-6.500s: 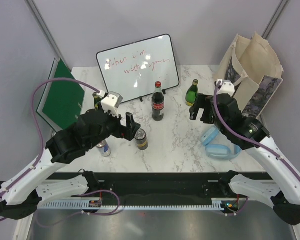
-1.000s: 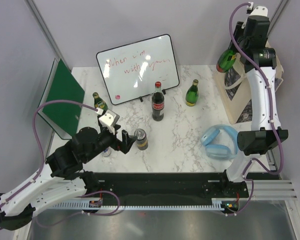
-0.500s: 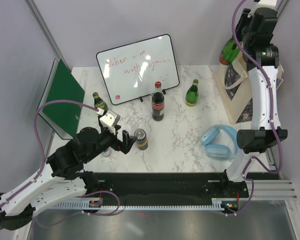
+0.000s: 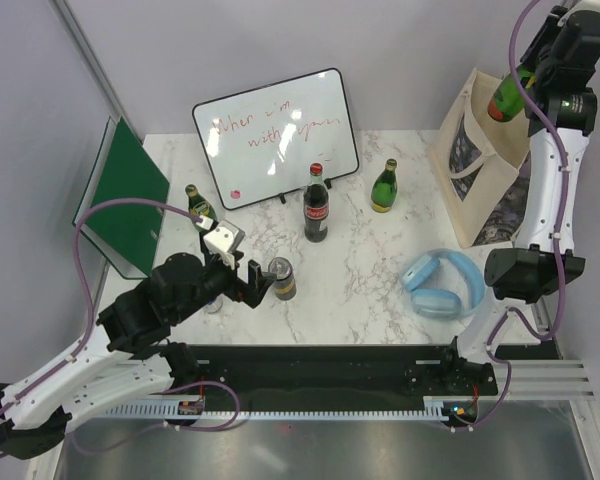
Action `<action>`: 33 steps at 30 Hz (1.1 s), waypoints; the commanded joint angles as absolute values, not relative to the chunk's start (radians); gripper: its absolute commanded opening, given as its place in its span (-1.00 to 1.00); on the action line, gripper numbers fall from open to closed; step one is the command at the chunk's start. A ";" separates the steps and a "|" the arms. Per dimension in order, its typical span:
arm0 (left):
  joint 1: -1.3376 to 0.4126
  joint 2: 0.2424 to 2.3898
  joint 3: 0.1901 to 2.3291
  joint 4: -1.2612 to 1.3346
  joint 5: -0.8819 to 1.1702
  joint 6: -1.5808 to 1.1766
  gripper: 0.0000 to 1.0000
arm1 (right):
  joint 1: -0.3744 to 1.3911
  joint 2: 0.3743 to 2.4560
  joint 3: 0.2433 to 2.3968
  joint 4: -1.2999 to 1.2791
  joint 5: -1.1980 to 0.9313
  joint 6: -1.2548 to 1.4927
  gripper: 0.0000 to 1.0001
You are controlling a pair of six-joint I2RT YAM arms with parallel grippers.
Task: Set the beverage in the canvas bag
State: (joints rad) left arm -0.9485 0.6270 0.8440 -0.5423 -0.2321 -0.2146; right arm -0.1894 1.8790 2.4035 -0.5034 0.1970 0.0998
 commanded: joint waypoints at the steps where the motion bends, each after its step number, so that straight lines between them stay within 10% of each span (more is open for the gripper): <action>1: -0.946 0.638 0.844 -0.497 -0.241 -0.176 0.99 | -0.236 1.888 2.444 -0.281 0.149 0.124 -1.00; 33: -0.946 0.626 0.842 -0.495 -0.258 -0.169 0.99 | -0.250 2.022 1.815 0.216 0.092 0.124 -1.00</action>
State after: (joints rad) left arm -0.9485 0.6281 0.8440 -0.5411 -0.2344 -0.2050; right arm -0.2508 2.0449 1.7573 -0.0376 0.1181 0.0937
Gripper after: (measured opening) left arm 0.993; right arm 0.403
